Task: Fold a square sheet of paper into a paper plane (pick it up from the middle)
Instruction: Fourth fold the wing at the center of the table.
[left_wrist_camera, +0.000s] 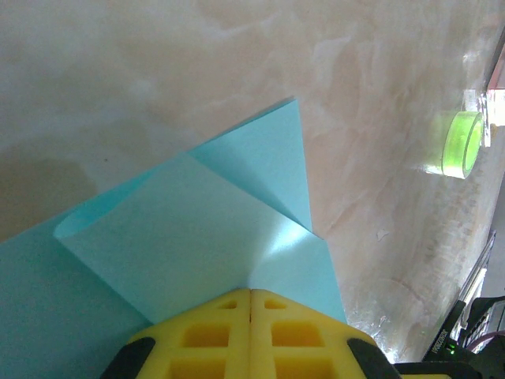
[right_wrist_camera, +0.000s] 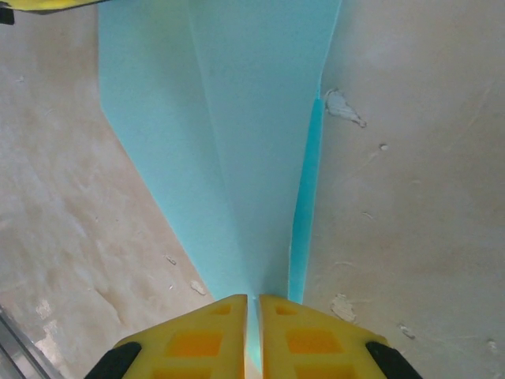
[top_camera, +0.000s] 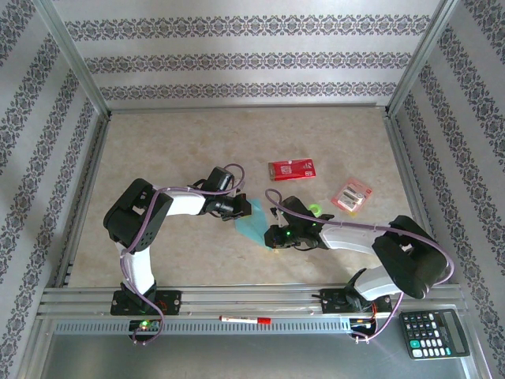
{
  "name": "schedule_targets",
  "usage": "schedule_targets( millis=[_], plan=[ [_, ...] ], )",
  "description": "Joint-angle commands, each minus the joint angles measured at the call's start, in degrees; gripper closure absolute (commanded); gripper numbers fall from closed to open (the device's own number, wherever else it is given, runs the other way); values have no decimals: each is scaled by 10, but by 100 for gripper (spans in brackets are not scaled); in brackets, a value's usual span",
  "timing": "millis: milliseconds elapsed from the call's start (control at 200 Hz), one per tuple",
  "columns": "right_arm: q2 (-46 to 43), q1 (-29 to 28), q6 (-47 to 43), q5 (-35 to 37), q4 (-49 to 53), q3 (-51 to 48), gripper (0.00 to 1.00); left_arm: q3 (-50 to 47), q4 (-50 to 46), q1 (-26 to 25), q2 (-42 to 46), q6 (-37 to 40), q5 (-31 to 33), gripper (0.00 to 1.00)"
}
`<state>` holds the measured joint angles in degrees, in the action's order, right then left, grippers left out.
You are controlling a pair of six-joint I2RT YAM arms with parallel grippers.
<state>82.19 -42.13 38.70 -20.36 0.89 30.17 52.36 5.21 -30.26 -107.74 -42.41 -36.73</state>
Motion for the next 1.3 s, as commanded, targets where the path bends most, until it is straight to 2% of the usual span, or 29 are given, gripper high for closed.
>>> schedule_targets(
  millis=[0, 355, 799, 1019, 1294],
  plan=[
    [11, 6, -13, 9, 11, -6, 88, -10, -56, 7, -25, 13, 25, 97],
    [31, 24, -25, 0, 14, 0, 88, -13, -58, 7, -24, 17, 28, 97],
    [-64, 22, -17, -25, 13, -23, 84, -13, -62, 10, -26, 20, 27, 97],
    [-39, 4, -20, -21, 11, -15, 85, -13, -62, 11, -26, 20, 27, 97],
    [-10, 9, -24, -9, 9, -22, 88, -12, -63, 10, -25, 20, 28, 97]
  ],
)
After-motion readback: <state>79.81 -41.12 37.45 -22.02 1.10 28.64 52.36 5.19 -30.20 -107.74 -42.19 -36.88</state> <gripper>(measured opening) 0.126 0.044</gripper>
